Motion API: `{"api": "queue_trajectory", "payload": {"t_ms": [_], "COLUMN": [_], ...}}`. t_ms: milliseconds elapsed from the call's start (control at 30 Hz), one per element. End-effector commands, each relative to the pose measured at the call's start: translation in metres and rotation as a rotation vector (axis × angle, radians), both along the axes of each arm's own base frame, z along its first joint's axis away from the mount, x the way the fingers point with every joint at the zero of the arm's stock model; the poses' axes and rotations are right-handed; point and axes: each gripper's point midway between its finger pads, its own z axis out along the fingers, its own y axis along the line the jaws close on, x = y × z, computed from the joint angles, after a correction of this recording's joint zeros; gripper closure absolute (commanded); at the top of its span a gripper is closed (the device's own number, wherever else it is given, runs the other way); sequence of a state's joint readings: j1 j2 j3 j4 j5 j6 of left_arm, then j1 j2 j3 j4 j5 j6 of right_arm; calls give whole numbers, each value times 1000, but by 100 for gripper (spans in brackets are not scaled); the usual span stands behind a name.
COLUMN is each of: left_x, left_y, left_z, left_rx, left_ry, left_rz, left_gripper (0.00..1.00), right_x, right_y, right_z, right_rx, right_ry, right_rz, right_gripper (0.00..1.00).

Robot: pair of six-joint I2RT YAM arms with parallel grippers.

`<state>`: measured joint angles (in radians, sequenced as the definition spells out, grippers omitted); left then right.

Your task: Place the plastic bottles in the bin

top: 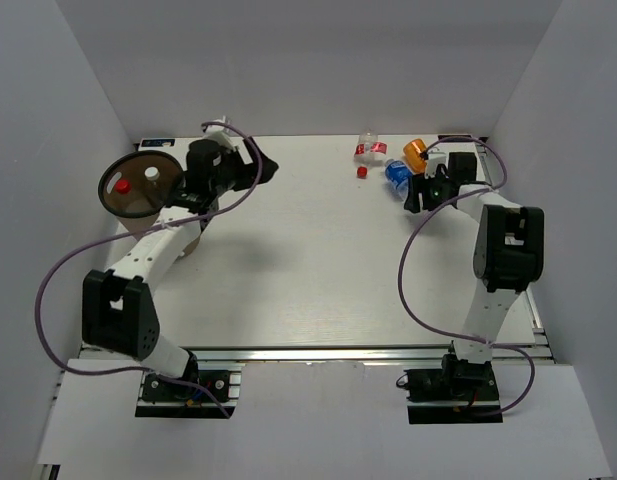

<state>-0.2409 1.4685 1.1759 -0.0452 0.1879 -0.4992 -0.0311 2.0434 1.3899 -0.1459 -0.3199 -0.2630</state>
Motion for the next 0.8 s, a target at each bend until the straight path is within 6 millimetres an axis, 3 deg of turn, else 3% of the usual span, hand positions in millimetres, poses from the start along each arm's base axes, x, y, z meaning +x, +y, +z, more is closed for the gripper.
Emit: {"api": "queue_trajectory", "payload": {"t_ms": [0,33,100,133,233,267,300,333,567,767], "left_x": [7,8,12,12,14,15,12,9,-4,-12], "left_y": [-36,-44,-70,-79,-113,-127,-135,-146,-181,-200], "left_z": [18,16,17,16,16,19,21,20,39,28], "left_rx": [-32,-44,-114,-135,-198,-231,-245,-253,-377,-402], "left_ry": [-32,-27,-31,-26,-15,-22,-20,-14,-68,-46], "left_rz": [-75,-92,-154,-181,-270,-297,-330,-355,-457,-518], "left_gripper": [2,2,2,2,2,2,2,2,2,2], "right_x": [0,-15,-26,-42,-67,-77,-90,-97,-137,-158], "right_y": [30,40,51,62,79,81,100,105,139,167], "right_z": [82,95,114,121,140,136,145,147,156,168], "right_rx": [90,138,183,226,289,303,314,319,391,435], "right_ry": [-226,-245,-302,-312,-335,-316,-328,-330,-346,-374], "right_rz": [136,171,214,256,333,337,392,405,451,553], "right_gripper": [72,72,73,73,75,76,76,76,76,76]}}
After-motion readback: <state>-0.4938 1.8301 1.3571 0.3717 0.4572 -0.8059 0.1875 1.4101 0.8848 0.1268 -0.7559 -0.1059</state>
